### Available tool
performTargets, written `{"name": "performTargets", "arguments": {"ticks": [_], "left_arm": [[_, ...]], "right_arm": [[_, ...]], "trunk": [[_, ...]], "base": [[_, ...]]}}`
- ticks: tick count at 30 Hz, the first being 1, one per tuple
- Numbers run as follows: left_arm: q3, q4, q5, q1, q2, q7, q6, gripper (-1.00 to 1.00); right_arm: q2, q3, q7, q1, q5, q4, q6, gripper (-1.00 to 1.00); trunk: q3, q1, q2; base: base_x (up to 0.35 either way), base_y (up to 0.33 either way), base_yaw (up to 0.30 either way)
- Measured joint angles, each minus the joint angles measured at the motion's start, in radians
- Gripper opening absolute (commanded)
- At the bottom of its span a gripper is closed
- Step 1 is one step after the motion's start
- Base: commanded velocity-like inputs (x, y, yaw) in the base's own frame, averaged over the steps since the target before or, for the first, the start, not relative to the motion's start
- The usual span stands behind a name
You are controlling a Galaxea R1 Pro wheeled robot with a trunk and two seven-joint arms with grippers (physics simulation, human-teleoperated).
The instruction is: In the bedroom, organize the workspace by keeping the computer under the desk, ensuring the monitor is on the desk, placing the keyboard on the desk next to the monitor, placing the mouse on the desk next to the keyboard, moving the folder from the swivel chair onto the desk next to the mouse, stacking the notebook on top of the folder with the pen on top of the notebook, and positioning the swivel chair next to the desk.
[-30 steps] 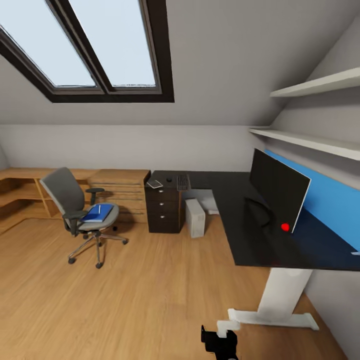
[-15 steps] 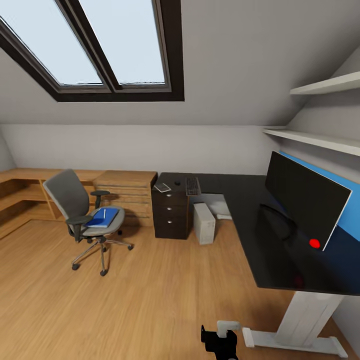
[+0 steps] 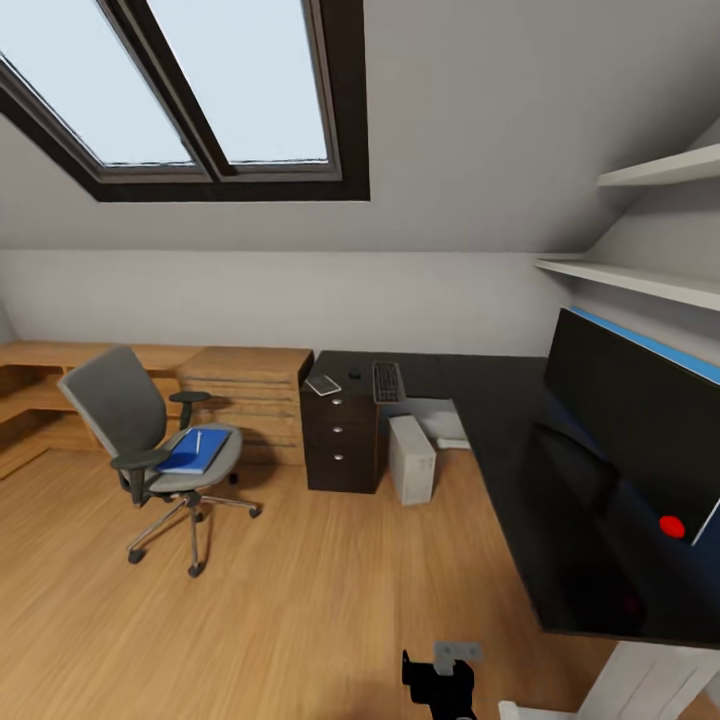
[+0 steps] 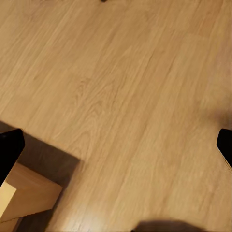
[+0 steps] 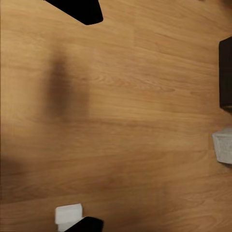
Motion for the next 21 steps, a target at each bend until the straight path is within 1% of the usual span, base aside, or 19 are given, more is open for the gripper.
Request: {"name": "performTargets", "arguments": {"ticks": [11,15,21], "left_arm": [[0.000,0.000,0.000,0.000,0.000,-0.001,0.000,1.00],[0.000,0.001,0.000,0.000,0.000,-0.001,0.000,1.00],[0.000,0.000,0.001,0.000,0.000,-0.001,0.000,1.00]], "right_arm": [[0.000,0.000,0.000,0.000,0.005,0.000,0.000,1.00],[0.000,-0.001,0.000,0.000,0.006,0.000,-0.004,1.00],[0.000,-0.001,0.000,0.000,0.006,0.001,-0.011,1.00]], "trunk": [[0.000,0.000,0.000],[0.000,0.000,0.000],[0.000,0.000,0.000]], "base": [[0.333,0.013,-0.001],[0.332,0.115,-0.033],[0.323,0.174,-0.009]]}}
